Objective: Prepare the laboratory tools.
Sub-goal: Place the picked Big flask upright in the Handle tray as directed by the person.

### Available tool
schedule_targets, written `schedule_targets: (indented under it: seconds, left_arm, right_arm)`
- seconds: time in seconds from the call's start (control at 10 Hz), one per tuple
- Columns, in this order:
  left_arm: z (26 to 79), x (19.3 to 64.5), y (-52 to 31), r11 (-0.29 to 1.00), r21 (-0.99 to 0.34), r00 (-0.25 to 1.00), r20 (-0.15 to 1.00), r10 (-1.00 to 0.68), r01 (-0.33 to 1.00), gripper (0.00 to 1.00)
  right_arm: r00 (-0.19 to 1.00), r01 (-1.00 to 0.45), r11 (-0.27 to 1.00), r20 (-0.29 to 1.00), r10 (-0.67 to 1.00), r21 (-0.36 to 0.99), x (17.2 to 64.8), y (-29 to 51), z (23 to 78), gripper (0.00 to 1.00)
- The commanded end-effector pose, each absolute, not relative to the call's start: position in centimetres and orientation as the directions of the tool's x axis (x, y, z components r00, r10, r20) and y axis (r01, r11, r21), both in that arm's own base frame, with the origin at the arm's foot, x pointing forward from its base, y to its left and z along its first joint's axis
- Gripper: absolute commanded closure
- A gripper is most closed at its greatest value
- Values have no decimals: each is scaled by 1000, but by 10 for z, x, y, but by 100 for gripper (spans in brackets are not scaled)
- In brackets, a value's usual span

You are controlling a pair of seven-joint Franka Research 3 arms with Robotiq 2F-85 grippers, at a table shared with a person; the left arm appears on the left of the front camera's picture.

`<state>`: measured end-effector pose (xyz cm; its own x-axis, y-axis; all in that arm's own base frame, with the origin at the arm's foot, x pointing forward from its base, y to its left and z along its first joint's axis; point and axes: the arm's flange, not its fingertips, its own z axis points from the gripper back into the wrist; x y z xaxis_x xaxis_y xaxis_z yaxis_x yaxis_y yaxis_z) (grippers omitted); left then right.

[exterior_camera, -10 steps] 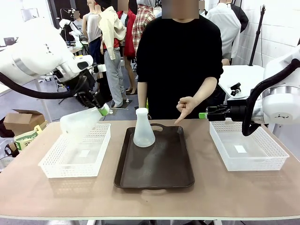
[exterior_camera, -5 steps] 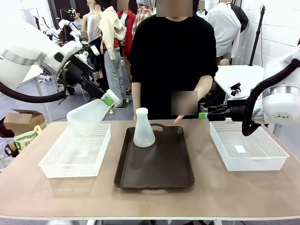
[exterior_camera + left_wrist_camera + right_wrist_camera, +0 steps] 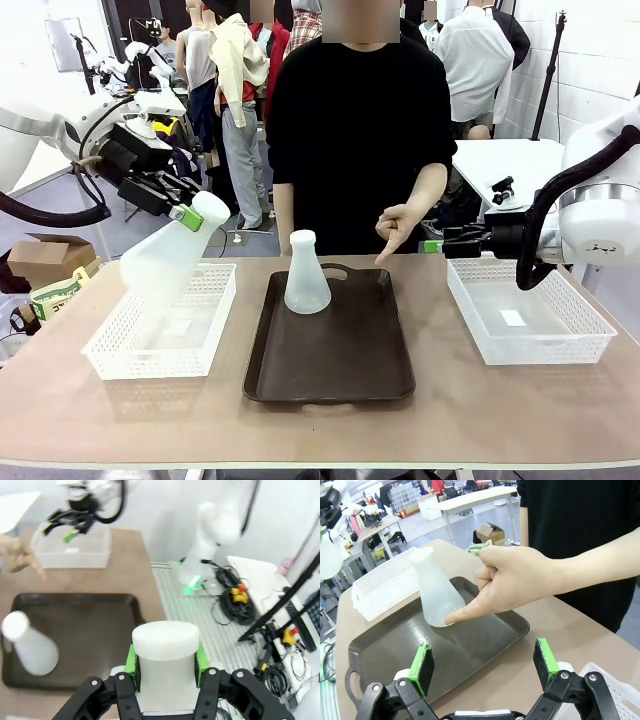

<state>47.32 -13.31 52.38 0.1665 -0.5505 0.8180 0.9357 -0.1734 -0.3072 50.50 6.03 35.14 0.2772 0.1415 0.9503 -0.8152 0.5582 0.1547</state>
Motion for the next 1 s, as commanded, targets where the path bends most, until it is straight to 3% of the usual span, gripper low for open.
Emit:
schedule_targets:
  seconds: [0.0, 0.4, 0.7, 0.9]
  left_arm:
    - [525, 464, -138, -259, -283, 103, 834, -542, 923, 100]
    - [523, 468, -140, -222, -302, 138, 825, -548, 927, 100]
    - [470, 459, -181, -475, -36, -118, 950, -290, 879, 100]
    - [443, 461, -211, -446, 102, -187, 971, -151, 889, 100]
  right_arm:
    - [280, -814, 559, 949, 142, 156, 504, 61, 351, 0]
    - [280, -814, 559, 949, 142, 156, 504, 61, 351, 0]
    - [280, -814, 559, 949, 142, 156, 504, 61, 351, 0]
    - [280, -814, 559, 949, 142, 156, 504, 61, 351, 0]
